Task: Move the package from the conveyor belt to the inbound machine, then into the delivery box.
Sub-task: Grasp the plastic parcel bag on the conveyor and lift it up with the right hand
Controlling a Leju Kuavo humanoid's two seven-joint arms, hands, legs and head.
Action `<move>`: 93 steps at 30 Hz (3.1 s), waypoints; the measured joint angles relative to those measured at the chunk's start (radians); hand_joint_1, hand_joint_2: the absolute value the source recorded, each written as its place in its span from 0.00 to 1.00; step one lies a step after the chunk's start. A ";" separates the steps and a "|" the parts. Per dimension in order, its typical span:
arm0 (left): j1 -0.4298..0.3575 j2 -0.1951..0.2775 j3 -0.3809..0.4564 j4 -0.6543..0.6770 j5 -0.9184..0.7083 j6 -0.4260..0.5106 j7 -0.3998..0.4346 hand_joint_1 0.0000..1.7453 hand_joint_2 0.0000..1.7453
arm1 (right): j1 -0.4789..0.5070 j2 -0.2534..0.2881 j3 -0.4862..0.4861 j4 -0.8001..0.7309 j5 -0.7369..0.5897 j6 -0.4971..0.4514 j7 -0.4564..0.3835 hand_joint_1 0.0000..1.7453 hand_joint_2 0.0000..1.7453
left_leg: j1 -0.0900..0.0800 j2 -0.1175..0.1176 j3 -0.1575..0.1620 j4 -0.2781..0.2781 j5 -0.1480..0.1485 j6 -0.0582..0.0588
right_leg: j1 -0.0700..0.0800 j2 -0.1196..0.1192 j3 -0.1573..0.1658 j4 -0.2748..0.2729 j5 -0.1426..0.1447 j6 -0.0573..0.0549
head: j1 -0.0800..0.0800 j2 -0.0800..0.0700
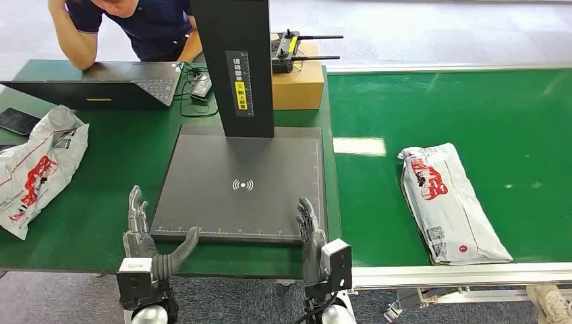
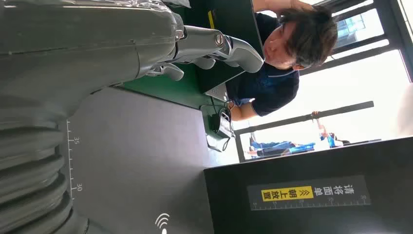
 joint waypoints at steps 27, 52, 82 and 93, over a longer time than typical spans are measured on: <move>-0.037 -0.027 -0.010 0.049 -0.008 -0.055 -0.004 0.00 1.00 | 0.086 0.010 -0.115 -0.123 0.030 -0.091 -0.015 0.00 0.00 | 0.000 0.000 0.000 0.000 0.000 0.000 | 0.000 0.000 0.000 0.000 0.000 0.000 | 0.000 0.000; -0.093 -0.032 -0.051 0.118 0.044 -0.036 -0.005 0.00 1.00 | 0.139 0.004 -0.168 -0.167 0.178 -0.127 0.122 0.00 0.00 | 0.000 0.000 0.000 0.000 0.000 0.000 | 0.000 0.000 0.000 0.000 0.000 0.000 | 0.000 0.000; -0.061 -0.032 -0.044 0.112 0.101 -0.080 -0.005 0.00 1.00 | 0.225 -0.024 -0.587 -0.391 0.303 -0.084 0.141 0.00 0.00 | 0.000 0.000 0.000 0.000 0.000 0.000 | 0.000 0.000 0.000 0.000 0.000 0.000 | 0.000 0.000; -0.064 -0.032 -0.040 0.112 0.092 -0.102 -0.005 0.00 1.00 | 0.209 -0.085 -0.747 -0.364 0.621 -0.209 0.232 0.00 0.00 | 0.000 0.000 0.000 0.000 0.000 0.000 | 0.000 0.000 0.000 0.000 0.000 0.000 | 0.000 0.000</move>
